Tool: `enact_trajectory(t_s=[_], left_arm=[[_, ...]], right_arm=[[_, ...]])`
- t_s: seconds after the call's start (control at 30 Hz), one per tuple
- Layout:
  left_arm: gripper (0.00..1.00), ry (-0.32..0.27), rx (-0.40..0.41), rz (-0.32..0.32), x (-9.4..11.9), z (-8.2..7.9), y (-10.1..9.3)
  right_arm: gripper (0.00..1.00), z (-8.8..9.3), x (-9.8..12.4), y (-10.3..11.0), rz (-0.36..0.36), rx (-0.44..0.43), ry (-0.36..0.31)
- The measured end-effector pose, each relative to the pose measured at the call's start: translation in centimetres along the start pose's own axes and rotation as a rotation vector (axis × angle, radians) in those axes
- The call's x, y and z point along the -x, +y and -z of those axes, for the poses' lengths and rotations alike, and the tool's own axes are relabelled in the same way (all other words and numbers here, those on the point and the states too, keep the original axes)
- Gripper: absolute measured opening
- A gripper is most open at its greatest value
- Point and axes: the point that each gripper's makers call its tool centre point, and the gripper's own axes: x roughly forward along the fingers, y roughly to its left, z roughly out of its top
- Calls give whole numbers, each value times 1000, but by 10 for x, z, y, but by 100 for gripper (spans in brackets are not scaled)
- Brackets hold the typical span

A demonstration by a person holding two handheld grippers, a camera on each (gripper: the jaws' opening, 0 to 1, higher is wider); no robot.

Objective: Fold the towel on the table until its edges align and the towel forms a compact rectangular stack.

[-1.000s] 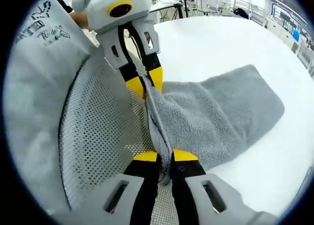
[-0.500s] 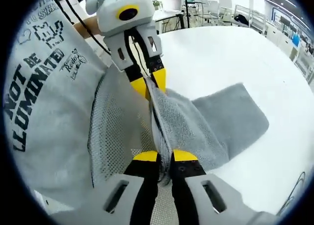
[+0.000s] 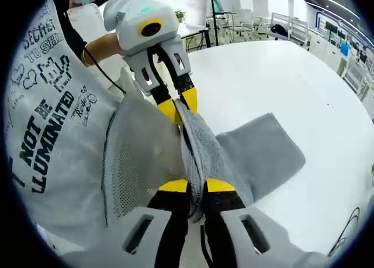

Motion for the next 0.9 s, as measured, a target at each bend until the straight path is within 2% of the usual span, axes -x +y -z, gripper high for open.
enact_trajectory(t_s=[0.33, 0.73, 0.83, 0.87, 0.9], left_arm=[[9, -14, -9, -20, 2, -14, 41], [9, -40, 18, -44, -11, -22, 86], [9, -53, 29, -51, -13, -23, 95], [9, -66, 36, -58, -14, -24, 99], [9, -99, 77, -69, -17, -26, 107]], right_arm=[[7, -22, 10, -36, 24, -17, -20], [7, -32, 10, -82, 57, -70, -43], [7, -34, 10, -96, 68, -98, -63], [7, -34, 9, -101, 77, -113, -71], [7, -34, 9, -106, 82, -122, -78]])
